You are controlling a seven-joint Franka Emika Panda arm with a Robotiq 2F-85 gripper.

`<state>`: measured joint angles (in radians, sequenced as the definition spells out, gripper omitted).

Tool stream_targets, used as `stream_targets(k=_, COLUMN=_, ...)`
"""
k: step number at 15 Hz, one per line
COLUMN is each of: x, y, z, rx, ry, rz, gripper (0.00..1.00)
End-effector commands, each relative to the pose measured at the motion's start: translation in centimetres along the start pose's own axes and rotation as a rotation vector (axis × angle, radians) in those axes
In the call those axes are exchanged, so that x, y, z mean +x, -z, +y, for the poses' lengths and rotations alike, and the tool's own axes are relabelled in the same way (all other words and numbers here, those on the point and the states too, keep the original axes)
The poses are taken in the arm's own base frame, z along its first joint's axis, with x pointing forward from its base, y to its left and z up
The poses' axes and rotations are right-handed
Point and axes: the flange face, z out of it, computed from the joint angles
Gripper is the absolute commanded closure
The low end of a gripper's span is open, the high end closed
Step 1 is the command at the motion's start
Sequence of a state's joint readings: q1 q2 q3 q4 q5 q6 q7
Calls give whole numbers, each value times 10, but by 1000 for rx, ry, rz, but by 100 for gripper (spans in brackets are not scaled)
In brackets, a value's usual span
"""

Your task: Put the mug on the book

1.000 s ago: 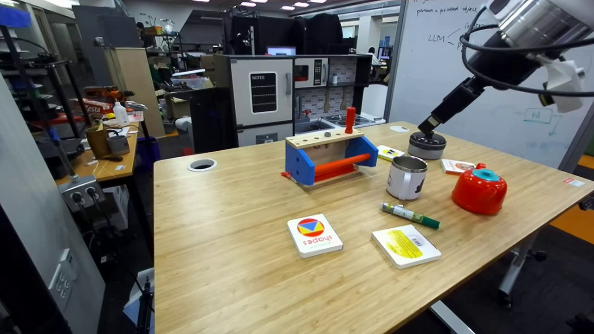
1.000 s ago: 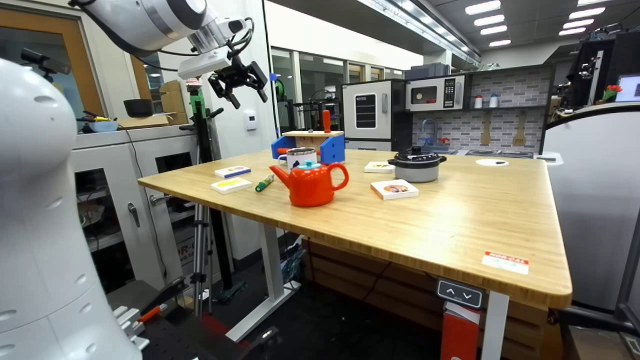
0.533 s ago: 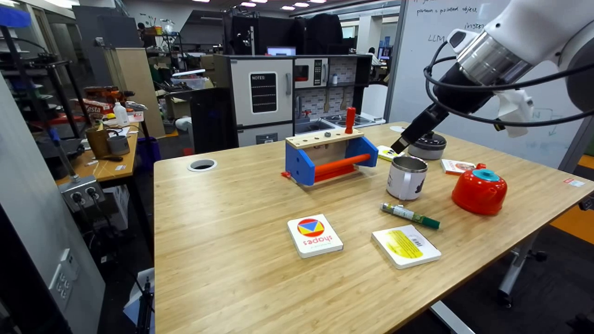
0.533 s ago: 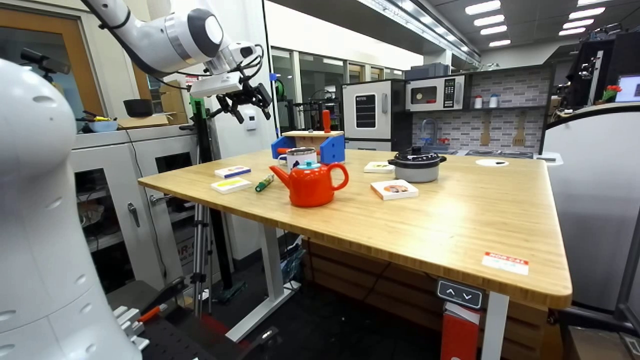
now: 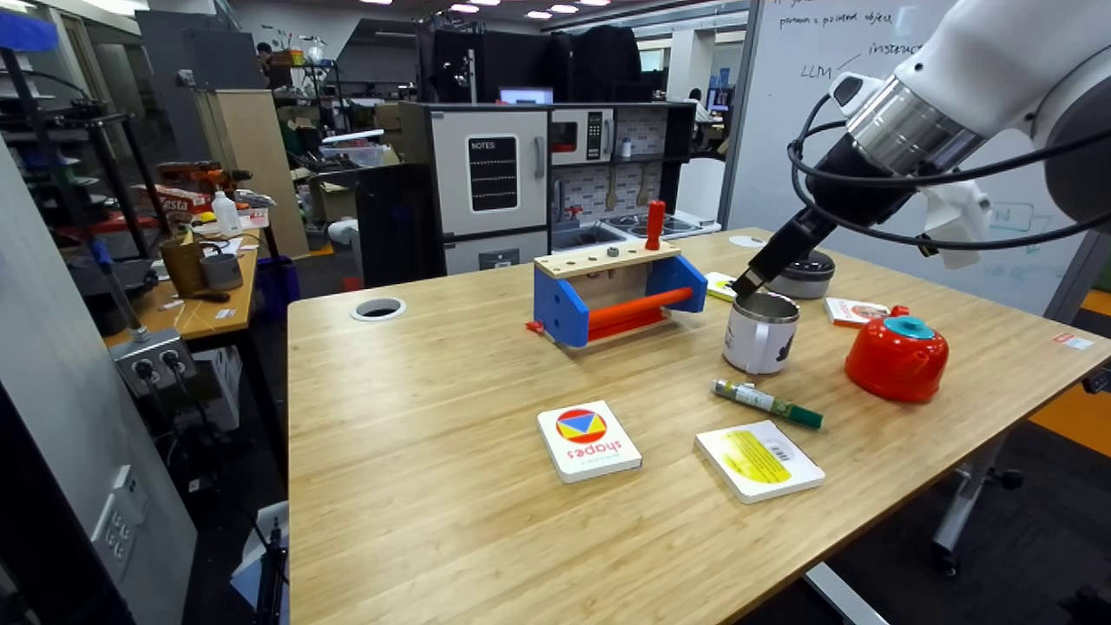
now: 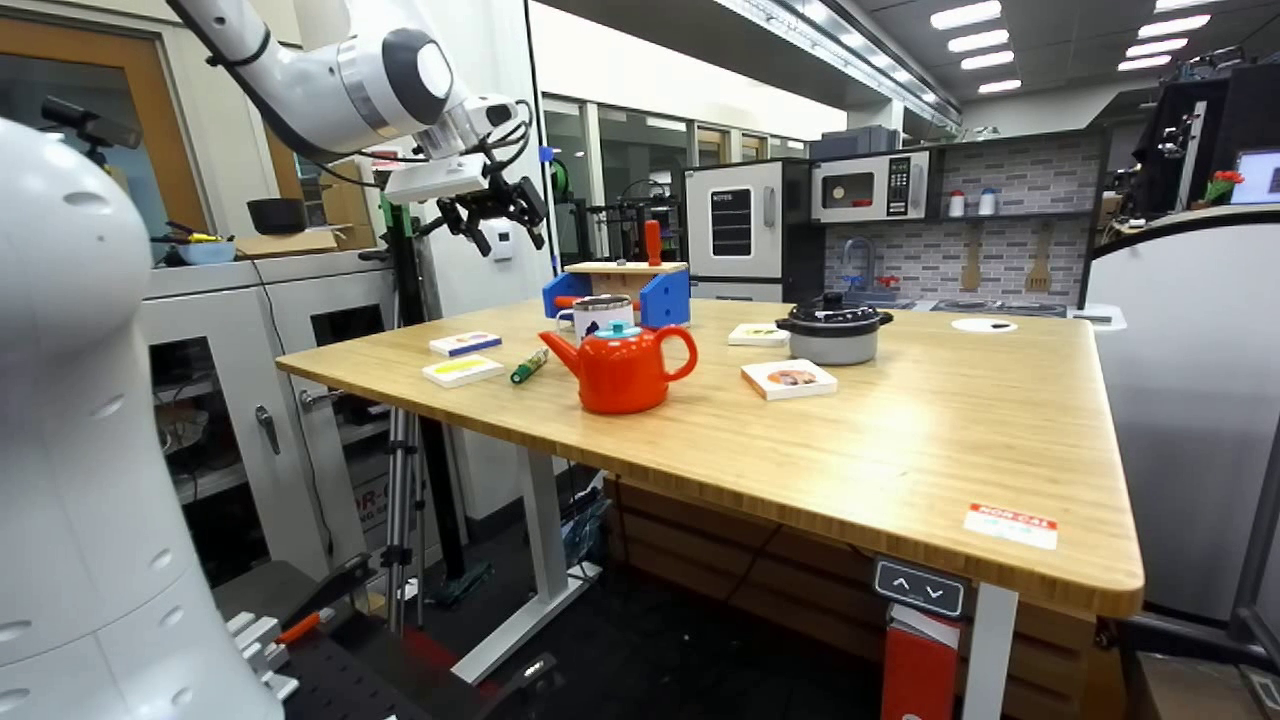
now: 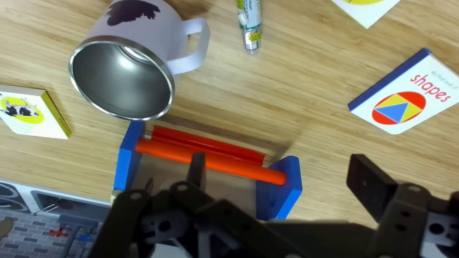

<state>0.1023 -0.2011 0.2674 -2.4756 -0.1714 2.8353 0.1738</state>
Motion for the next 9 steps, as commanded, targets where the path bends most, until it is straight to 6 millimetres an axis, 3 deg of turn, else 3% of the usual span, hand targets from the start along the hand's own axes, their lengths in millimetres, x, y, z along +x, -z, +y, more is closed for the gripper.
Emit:
stream_targets(k=1, x=-2, y=2, z=-3, rx=18, ry=1, rz=5, gripper=0)
stream_targets(k=9, x=-1, y=1, z=-4, rx=12, ry=-2, rz=-2, gripper=0)
